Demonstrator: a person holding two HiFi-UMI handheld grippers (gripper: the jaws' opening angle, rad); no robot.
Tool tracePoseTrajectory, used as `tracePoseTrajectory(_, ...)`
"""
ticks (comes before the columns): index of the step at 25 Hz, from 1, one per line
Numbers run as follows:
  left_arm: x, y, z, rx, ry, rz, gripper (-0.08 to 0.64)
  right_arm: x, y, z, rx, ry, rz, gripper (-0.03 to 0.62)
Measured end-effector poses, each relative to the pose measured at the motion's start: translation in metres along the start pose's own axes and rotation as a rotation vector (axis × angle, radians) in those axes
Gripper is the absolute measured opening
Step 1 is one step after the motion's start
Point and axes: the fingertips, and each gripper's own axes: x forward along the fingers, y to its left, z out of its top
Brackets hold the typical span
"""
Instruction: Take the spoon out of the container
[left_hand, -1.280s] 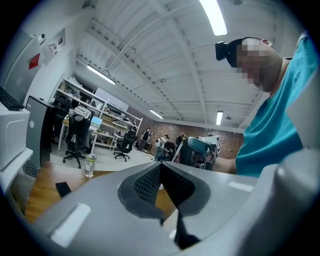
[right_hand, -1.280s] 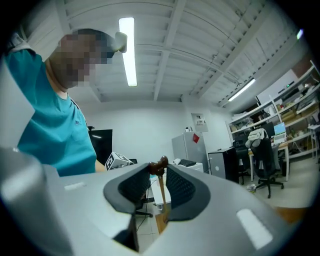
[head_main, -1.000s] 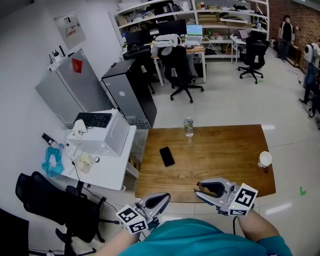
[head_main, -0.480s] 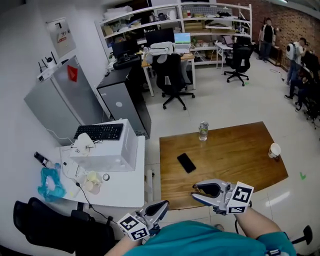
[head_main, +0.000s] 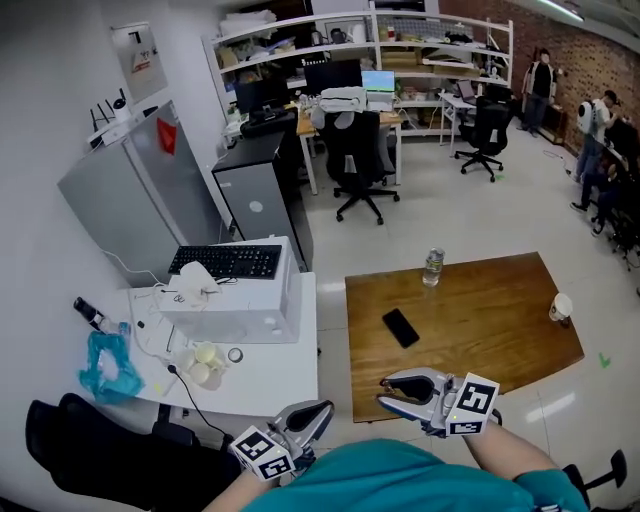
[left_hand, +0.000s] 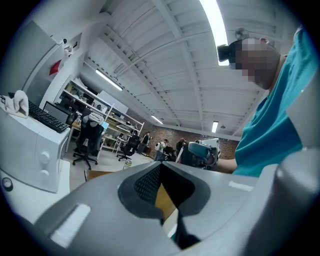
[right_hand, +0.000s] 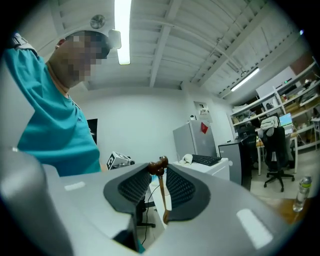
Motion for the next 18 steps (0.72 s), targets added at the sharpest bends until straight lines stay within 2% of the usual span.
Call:
tracePoseTrajectory(7, 0.025, -0.022, -0.008, 0.019, 0.030, 0.035, -0.003, -0.031, -0.005, -0.013, 0.051, -0.001, 0.034, 0.103)
tracePoseTrajectory(12, 0.045, -0.031, -0.015, 0.034, 0.039, 0.033, -0.003, -0.041, -0.014, -0.017, 0.028, 0.005, 0.060, 0.103)
tracePoseTrajectory(16, 0.033, -0.020, -0.008, 0.007, 0.025, 0.044, -0.003, -0.035, -0.018, -0.020, 0.050, -0.004, 0.024, 0.103)
tracePoseTrajectory(18, 0.024, -0.012, -0.001, 0.022, 0.027, 0.030, -0.003, -0.026, -0.018, -0.020, 0.039, -0.007, 0.002, 0.103)
